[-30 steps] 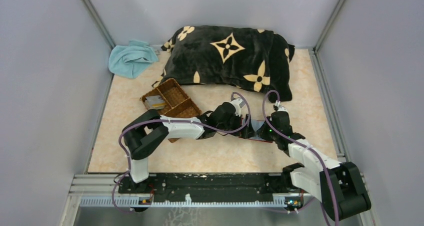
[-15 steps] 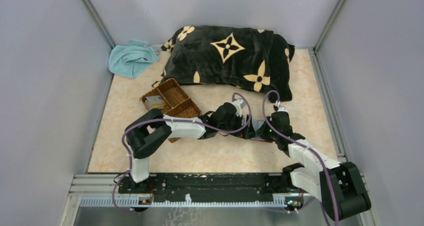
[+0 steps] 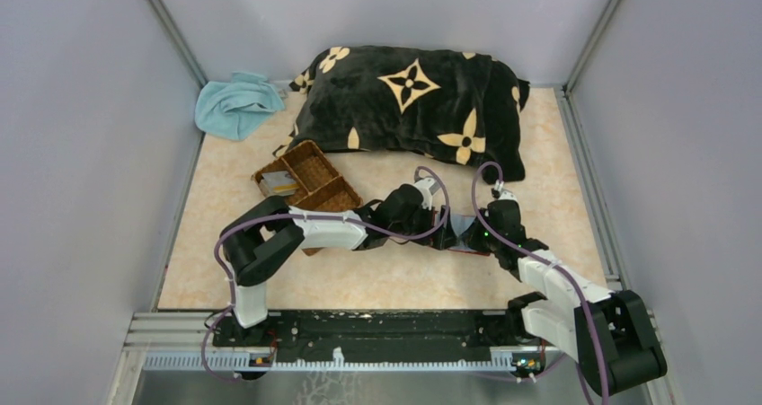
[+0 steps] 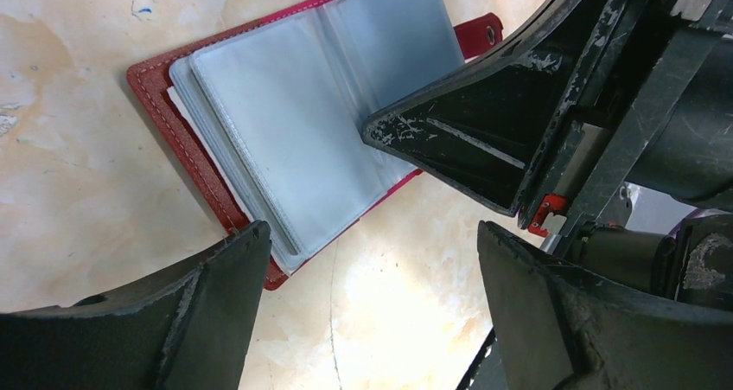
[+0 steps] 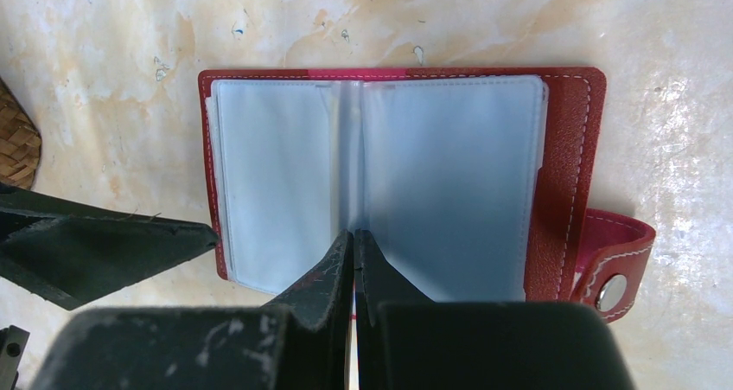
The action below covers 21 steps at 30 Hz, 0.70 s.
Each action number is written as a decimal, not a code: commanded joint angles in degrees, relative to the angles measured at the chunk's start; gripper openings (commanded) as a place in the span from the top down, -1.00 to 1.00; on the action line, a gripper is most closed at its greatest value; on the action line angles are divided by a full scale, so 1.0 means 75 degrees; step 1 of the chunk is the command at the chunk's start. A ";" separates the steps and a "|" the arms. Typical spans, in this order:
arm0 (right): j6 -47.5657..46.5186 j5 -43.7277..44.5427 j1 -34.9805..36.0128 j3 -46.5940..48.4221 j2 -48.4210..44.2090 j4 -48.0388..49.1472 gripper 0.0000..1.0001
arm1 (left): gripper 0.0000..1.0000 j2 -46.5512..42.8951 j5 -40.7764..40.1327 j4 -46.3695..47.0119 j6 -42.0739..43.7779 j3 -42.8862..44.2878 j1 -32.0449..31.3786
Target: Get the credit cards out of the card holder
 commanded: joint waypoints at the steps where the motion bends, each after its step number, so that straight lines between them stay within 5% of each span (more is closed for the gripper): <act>1: -0.0049 0.0064 0.0037 -0.0119 0.0021 0.0129 1.00 | -0.89 -0.0288 -0.0083 -0.0033 0.0133 -0.0016 0.0042; 21: -0.0055 0.0069 0.0037 -0.0118 0.0033 0.0106 1.00 | -0.89 0.0222 0.0411 0.0133 -0.0112 0.0175 -0.0005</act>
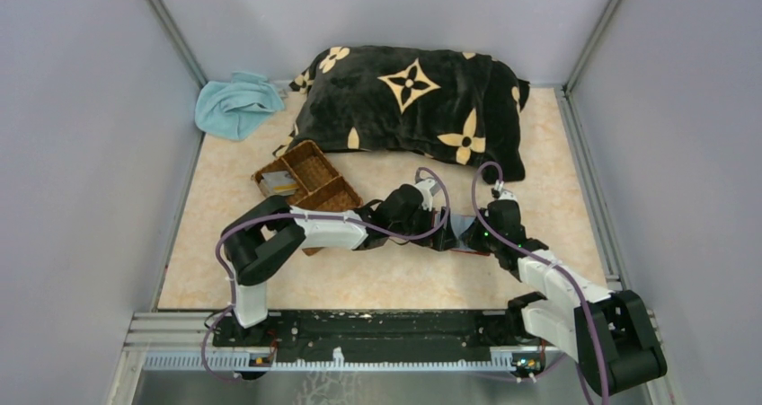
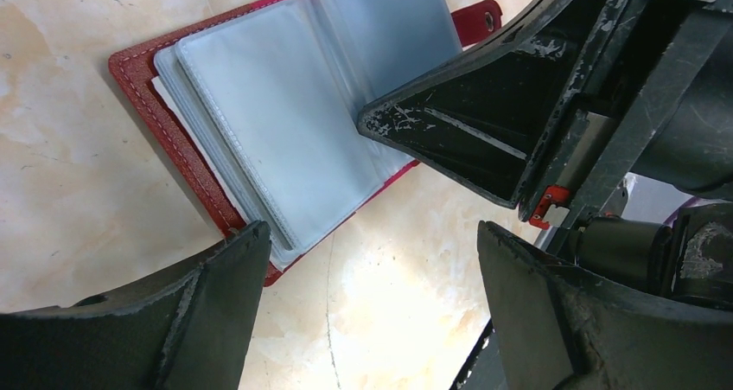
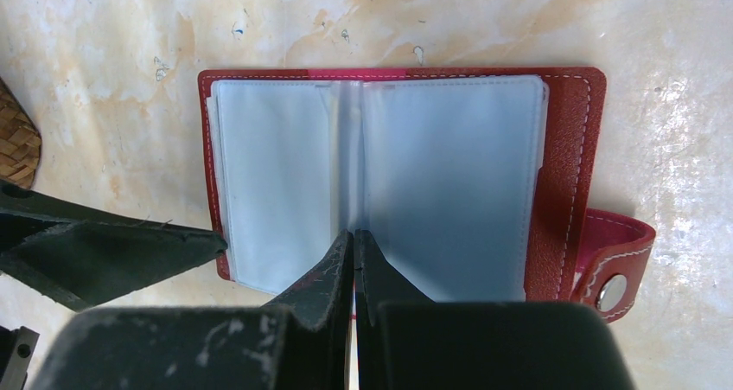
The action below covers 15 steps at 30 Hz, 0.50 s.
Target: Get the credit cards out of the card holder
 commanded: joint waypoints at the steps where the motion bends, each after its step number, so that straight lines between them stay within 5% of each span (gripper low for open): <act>1: -0.0056 0.0064 0.0037 -0.0117 0.0023 0.0097 1.00 | -0.89 0.0232 0.0215 0.0188 -0.0131 0.0180 -0.0002; 15: -0.0052 -0.0288 0.0031 -0.0210 0.0072 0.0325 1.00 | -0.88 0.0283 0.0804 0.1040 -0.0524 0.0161 -0.0052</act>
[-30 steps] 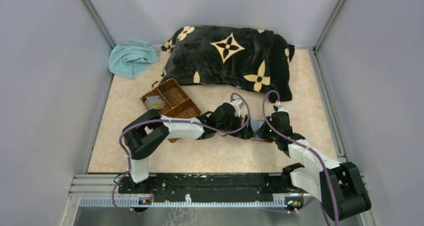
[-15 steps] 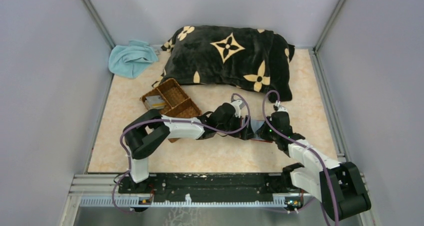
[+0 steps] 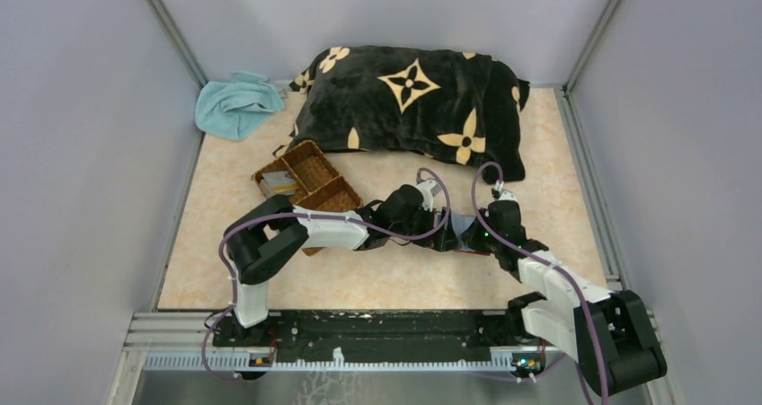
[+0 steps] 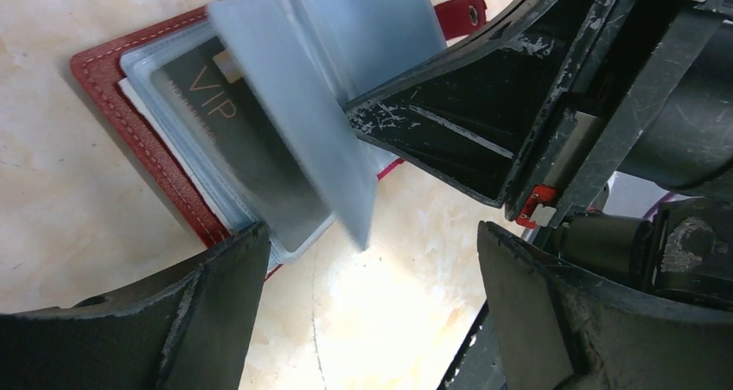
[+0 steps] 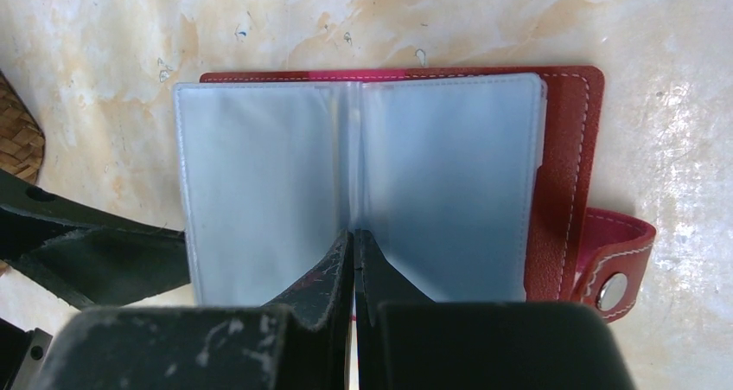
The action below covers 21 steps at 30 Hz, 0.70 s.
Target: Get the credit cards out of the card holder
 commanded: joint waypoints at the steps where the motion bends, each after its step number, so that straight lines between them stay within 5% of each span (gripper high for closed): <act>1: -0.0045 -0.0233 0.0033 -0.0150 0.0064 0.0181 1.00 | -0.88 0.0140 0.0576 0.0886 -0.0293 0.0185 -0.0052; 21: -0.0048 -0.0740 0.0034 -0.0324 -0.0116 0.0295 1.00 | -0.88 0.0379 0.0713 0.1045 -0.0386 0.0822 -0.0064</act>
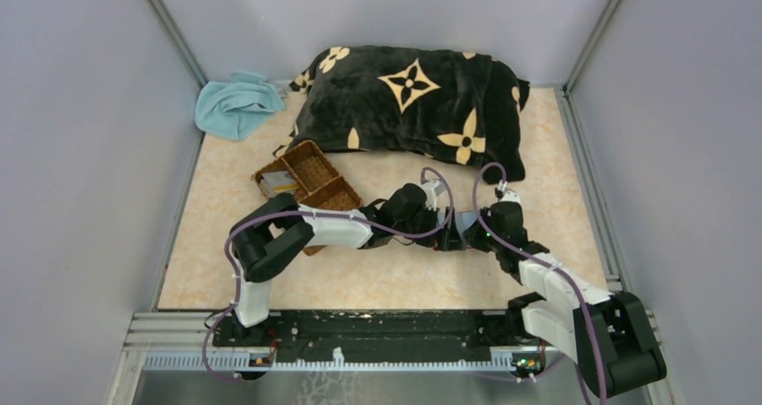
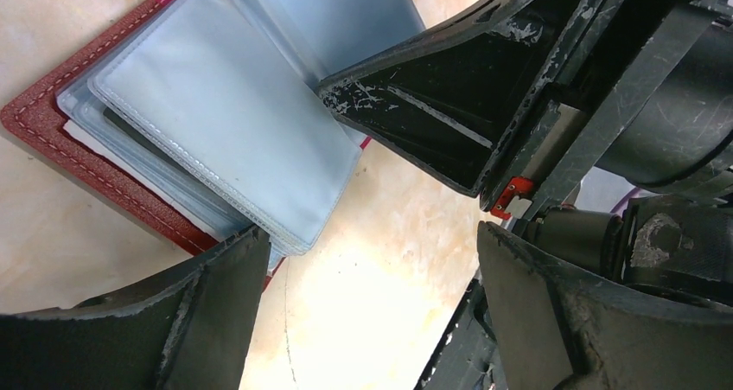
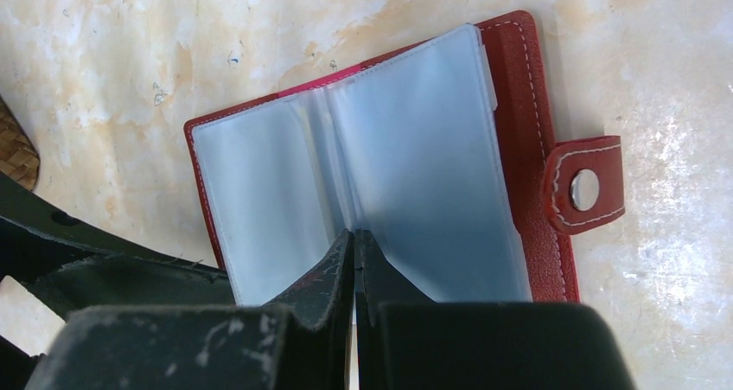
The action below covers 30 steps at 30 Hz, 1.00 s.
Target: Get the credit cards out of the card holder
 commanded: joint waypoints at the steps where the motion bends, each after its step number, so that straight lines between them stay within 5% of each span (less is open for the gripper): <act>1: 0.0037 -0.0943 0.0120 -0.0156 -0.0105 -0.0112 1.00 | -0.88 0.0110 0.0218 0.0860 -0.0039 0.0628 -0.0067; 30: 0.0619 0.1794 -0.0394 0.1014 -0.3362 -0.3297 1.00 | -0.87 0.0476 0.0039 0.0895 0.0087 0.1148 -0.0067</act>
